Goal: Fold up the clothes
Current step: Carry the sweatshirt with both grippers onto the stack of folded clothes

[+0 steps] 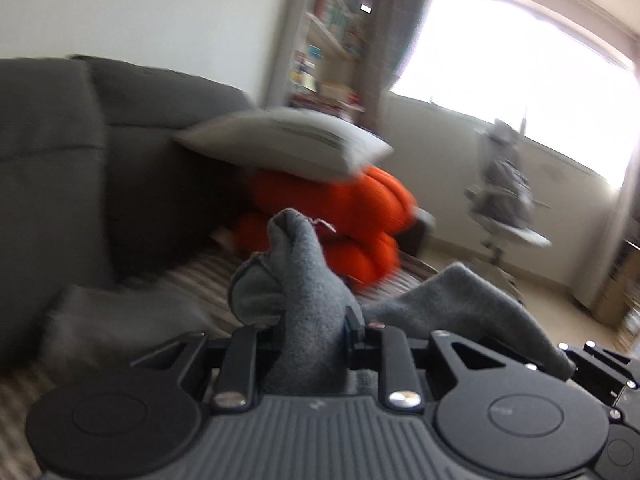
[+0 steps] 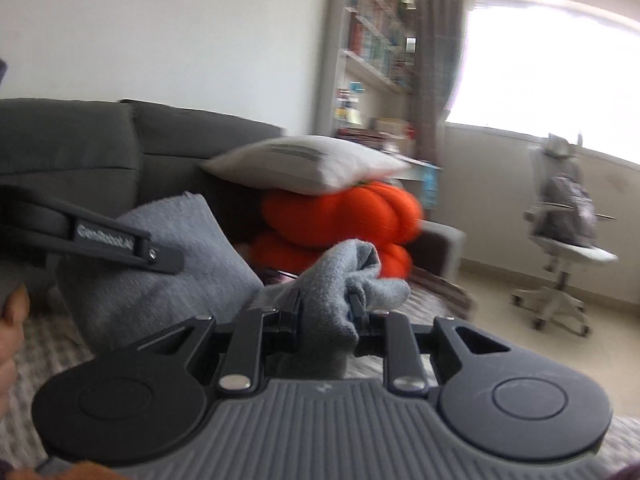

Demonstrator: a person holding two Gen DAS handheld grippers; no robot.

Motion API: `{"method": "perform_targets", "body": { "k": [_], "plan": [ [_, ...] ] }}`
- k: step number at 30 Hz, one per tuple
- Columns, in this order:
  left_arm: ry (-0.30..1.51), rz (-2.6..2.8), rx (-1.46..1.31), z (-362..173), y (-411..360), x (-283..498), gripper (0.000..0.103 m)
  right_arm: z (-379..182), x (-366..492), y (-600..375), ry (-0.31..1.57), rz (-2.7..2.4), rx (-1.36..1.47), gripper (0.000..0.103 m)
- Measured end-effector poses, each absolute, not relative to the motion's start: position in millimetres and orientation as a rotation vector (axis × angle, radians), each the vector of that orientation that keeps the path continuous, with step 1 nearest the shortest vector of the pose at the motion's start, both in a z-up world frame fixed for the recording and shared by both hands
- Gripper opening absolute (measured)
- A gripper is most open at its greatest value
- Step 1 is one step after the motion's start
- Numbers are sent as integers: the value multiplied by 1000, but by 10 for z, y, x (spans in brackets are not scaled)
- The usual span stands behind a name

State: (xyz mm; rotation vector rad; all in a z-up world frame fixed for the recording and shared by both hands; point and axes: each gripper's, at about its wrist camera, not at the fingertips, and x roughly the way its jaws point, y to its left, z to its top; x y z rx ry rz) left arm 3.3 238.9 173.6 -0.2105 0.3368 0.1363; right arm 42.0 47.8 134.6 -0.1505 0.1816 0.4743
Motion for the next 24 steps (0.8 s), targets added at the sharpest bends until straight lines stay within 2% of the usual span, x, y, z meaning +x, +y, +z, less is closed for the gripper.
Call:
{"method": "perform_targets", "body": {
  "k": [6, 10, 12, 17, 20, 22, 23, 24],
  "plan": [
    [271, 289, -210, 1900, 3227, 93, 23, 1485, 731, 1394, 173, 611, -155, 24],
    [262, 373, -210, 1829, 3727, 263, 23, 1489, 980, 1952, 166, 649, -164, 24],
    [280, 405, -222, 1677, 3957, 360, 23, 1397, 1131, 2164, 184, 643, -173, 24],
    [464, 448, -351, 1038, 4416, 467, 25, 863, 1479, 2365, 390, 679, -149, 24],
    [464, 431, -401, 837, 4515, 361, 37, 719, 1546, 2201, 415, 682, -75, 24],
    [450, 441, -397, 817, 4538, 316, 48, 760, 1605, 2118, 442, 697, -7, 30],
    [450, 445, -398, 819, 4538, 296, 49, 791, 1639, 2072, 458, 704, 24, 32],
    [447, 446, -401, 832, 4545, 282, 49, 827, 1632, 2044, 469, 701, 32, 39]
  ]
}}
